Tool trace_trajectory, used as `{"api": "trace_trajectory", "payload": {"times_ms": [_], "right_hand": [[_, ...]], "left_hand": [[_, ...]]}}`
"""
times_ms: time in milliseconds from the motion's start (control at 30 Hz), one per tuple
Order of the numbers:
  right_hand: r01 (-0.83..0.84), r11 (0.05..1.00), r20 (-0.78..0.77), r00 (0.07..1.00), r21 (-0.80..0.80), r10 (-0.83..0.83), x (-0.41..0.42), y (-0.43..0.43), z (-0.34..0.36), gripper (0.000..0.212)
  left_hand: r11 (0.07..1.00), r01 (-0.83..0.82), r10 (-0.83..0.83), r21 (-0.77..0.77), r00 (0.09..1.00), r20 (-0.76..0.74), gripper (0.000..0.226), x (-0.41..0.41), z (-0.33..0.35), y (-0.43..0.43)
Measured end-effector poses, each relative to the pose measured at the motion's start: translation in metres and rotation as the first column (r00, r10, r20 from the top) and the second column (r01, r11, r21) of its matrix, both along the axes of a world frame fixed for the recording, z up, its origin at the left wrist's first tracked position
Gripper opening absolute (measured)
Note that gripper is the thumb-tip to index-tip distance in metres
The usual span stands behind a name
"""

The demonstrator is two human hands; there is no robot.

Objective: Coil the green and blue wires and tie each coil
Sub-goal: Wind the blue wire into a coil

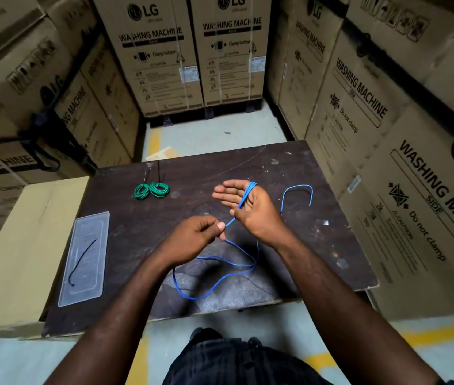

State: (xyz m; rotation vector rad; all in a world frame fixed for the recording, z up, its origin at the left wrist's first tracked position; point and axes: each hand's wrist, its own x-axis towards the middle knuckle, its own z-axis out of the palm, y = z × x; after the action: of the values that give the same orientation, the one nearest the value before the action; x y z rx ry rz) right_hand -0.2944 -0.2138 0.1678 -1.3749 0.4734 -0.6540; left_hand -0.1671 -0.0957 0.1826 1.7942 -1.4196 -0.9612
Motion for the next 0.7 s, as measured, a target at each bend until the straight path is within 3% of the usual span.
{"api": "trace_trajectory", "payload": {"times_ms": [133,400,567,700], "right_hand": [[0.013,0.999,-0.034,0.999,-0.035,-0.015,-0.003,0.0,-0.002,0.06],[-0.097,0.993,-0.125,0.988,-0.069,0.088,-0.008,0.003,-0.005,0.045],[-0.099,0.99,-0.136,0.987,-0.105,0.084,-0.015,0.002,-0.007,0.035],[-0.071,0.986,-0.154,0.987,-0.15,0.047,-0.02,-0.002,-0.007,0.044]], "left_hand": [[0.998,0.051,-0.045,-0.027,0.978,0.204,0.024,-0.002,0.011,0.001],[0.998,0.058,-0.062,0.024,0.893,0.445,0.028,0.005,0.032,-0.005],[0.996,0.045,-0.078,0.08,0.869,0.489,0.025,0.015,0.043,-0.012],[0.997,0.046,-0.067,0.056,0.886,0.458,0.027,0.022,0.055,-0.016]]}}
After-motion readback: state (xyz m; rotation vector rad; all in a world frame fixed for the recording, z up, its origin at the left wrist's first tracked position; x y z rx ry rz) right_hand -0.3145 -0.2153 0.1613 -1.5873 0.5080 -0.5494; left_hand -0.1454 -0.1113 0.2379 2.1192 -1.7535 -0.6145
